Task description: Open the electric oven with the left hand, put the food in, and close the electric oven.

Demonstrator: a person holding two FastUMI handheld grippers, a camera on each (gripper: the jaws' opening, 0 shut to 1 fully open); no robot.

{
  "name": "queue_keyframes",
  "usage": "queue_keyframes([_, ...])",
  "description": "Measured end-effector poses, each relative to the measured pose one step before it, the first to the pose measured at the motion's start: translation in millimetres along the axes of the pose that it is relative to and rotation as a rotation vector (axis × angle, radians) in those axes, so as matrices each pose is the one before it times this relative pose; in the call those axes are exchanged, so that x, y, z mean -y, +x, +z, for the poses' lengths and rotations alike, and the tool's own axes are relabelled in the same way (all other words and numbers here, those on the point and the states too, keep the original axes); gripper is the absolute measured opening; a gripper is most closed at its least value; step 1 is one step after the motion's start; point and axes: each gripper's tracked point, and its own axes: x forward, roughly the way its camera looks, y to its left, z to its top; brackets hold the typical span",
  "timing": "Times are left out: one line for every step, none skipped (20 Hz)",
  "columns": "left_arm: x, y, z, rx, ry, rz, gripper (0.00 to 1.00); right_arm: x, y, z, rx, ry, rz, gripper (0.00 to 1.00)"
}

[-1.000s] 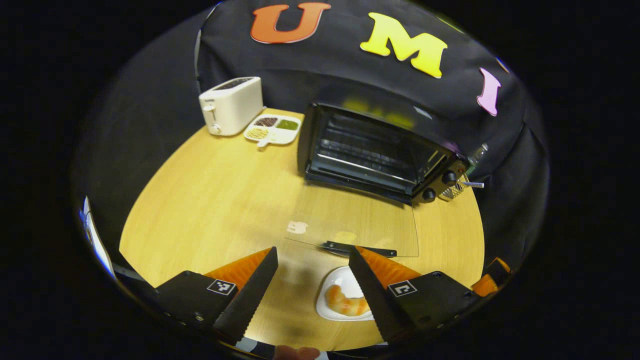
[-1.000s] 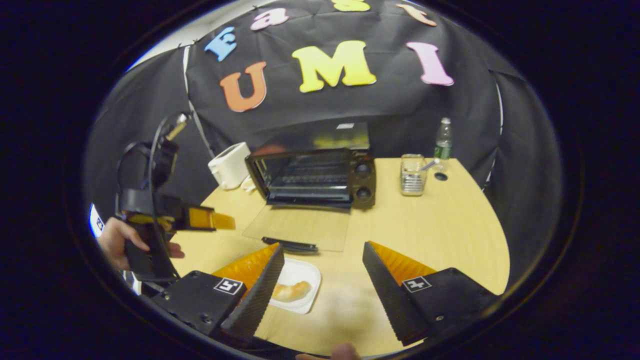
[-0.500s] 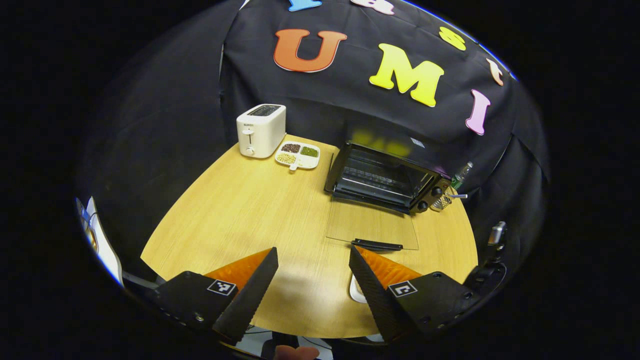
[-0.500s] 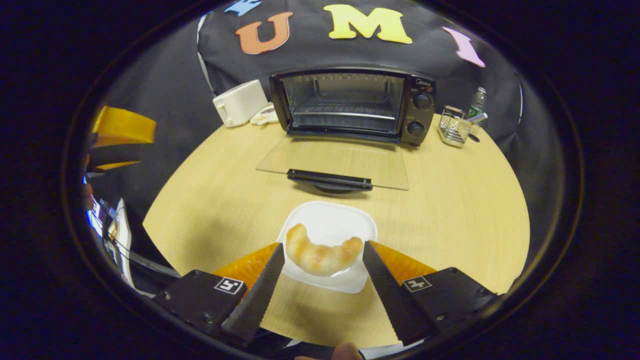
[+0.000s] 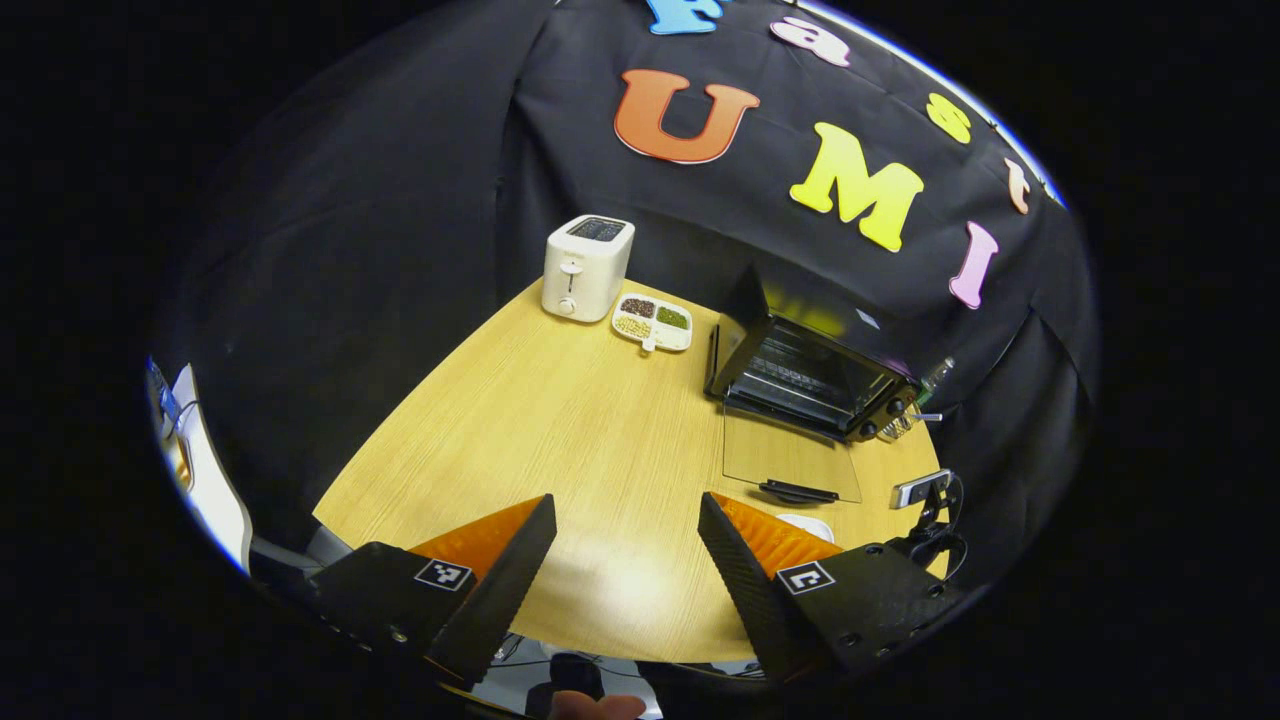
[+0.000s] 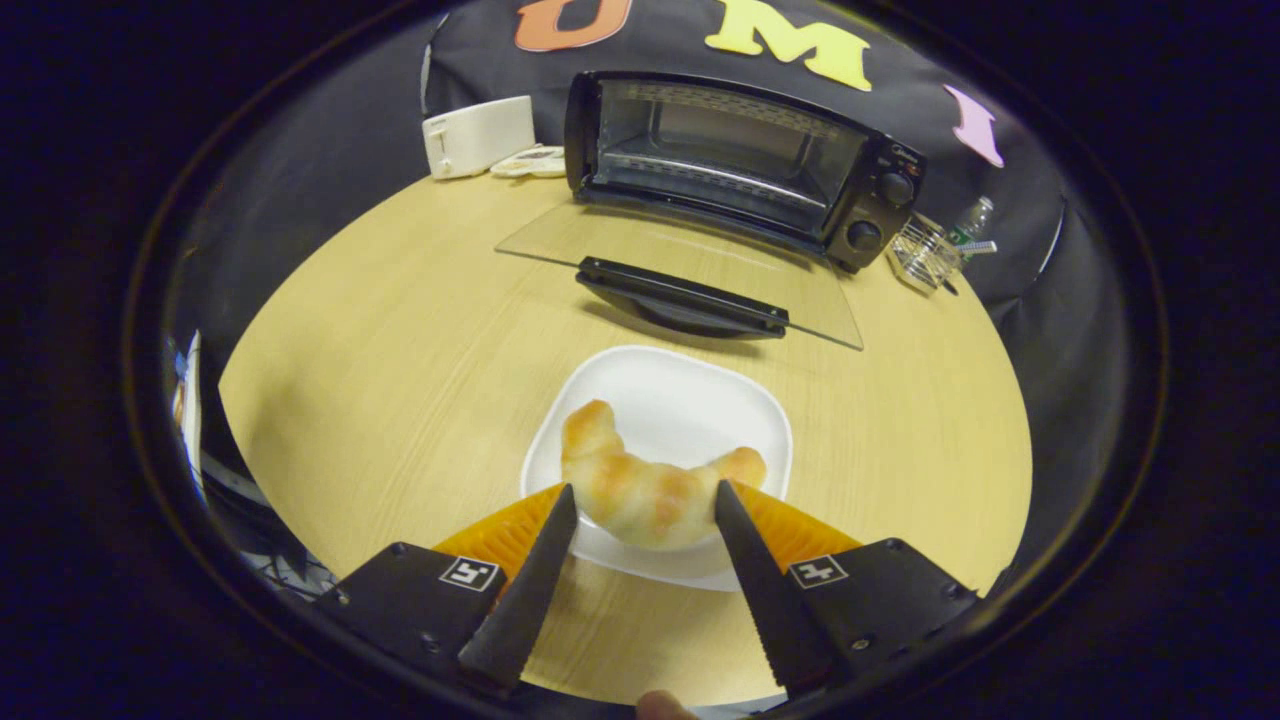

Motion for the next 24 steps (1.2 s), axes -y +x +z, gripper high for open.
queue_keyframes([-1.60,0.26,2.07,0.00322,-0.00231,-0.00742,0.95,1.45,1.51,-1.25,0.01075,-0.02214,-0.01664,0.86])
queue_keyframes([-0.94,-0.51,1.22,0.00033,0.00014,-0.00747,0.95,0.23,1.34,-0.94,0.01033,-0.00043,-0.00900,0.84])
queue_keyframes([-1.47,-1.22,0.18,0.00147,0.00275,-0.00921,0.95,1.65,2.02,-0.23,0.01287,0.01555,-0.00783,0.82])
queue_keyframes([0.05,-0.80,1.37,0.00078,0.00633,-0.01069,0.95,0.53,0.19,-0.01,0.00906,0.01802,-0.00139,0.76])
queue_keyframes([1.40,-1.01,0.42,-0.00309,0.00899,-0.01180,0.95,0.94,1.12,0.45,0.00922,0.01084,-0.00510,0.70])
queue_keyframes([0.49,-1.36,-0.61,-0.00098,0.01148,-0.01186,0.95,1.73,1.51,1.23,0.01239,0.00412,-0.01072,0.61])
queue_keyframes([1.38,-0.50,-0.92,-0.00065,0.01330,-0.01138,0.95,2.94,0.44,0.05,0.01583,0.00368,-0.01351,0.56])
queue_keyframes([0.95,-1.56,-0.50,0.00207,0.01363,-0.00893,0.95,0.55,-0.21,1.09,0.01432,-0.00297,-0.00774,0.47])
queue_keyframes([0.74,-0.82,-0.37,0.00296,0.01029,-0.00546,0.95,1.66,-0.10,0.73,0.01588,-0.01057,-0.00519,0.38])
queue_keyframes([0.44,-1.81,-1.70,0.00239,0.00656,-0.00433,0.95,0.70,-1.87,1.01,0.00728,-0.00110,-0.00059,0.29])
queue_keyframes([1.14,-1.84,-0.50,0.00004,0.00395,-0.00452,0.95,0.73,-4.52,0.88,0.00528,0.01483,0.00606,0.27])
queue_keyframes([1.35,-3.11,-0.15,-0.00101,0.00255,-0.00581,0.95,1.67,-7.18,3.68,0.01173,0.02879,-0.00014,0.24])
queue_keyframes([0.84,-2.40,-1.08,0.00257,0.00535,-0.00273,0.95,0.88,-7.63,6.44,0.01736,0.04495,0.00416,0.27])
queue_keyframes([0.62,-2.49,0.04,0.00189,0.00718,-0.00183,0.95,0.46,-7.30,9.39,0.02162,0.06032,0.00835,0.24])
queue_keyframes([-0.66,-4.08,-3.39,-0.00014,0.00770,-0.00156,0.95,-0.44,-5.24,9.76,0.02131,0.06259,0.00539,0.24])
queue_keyframes([0.14,-2.46,-0.82,-0.00073,0.00791,0.00082,0.95,-1.12,-2.99,11.07,0.01806,0.05796,0.00538,0.24])
queue_keyframes([1.05,-2.64,0.42,-0.00111,0.00644,0.00062,0.95,-4.65,-0.31,10.43,0.01803,0.06778,0.01404,0.24])
queue_keyframes([0.29,-1.64,0.03,-0.00025,0.00596,0.00222,0.95,-6.00,0.93,11.86,0.01740,0.07600,0.01854,0.24])
queue_keyframes([1.09,-0.90,2.02,0.00171,0.00499,0.00303,0.95,-5.76,2.89,10.80,0.01785,0.07850,0.01778,0.25])
queue_keyframes([-0.55,-2.04,0.41,0.00017,0.00396,0.00450,0.95,-7.44,4.62,11.66,0.01476,0.08457,0.02361,0.25])
queue_keyframes([-0.32,-2.72,-0.38,-0.00136,0.00429,0.00634,0.95,-10.01,6.61,9.47,0.01150,0.09088,0.02881,0.26])
queue_keyframes([-1.72,-1.96,0.00,-0.00712,0.00639,0.01063,0.95,-9.73,5.90,9.17,0.01233,0.08996,0.02942,0.25])
queue_keyframes([-2.15,-2.28,-2.57,-0.00803,0.00717,0.01041,0.95,-8.29,6.90,9.52,0.01174,0.07750,0.03069,0.25])
queue_keyframes([-1.37,-3.12,-1.07,-0.00509,0.00453,0.00883,0.95,-6.88,6.50,8.28,0.01360,0.07329,0.02622,0.26])
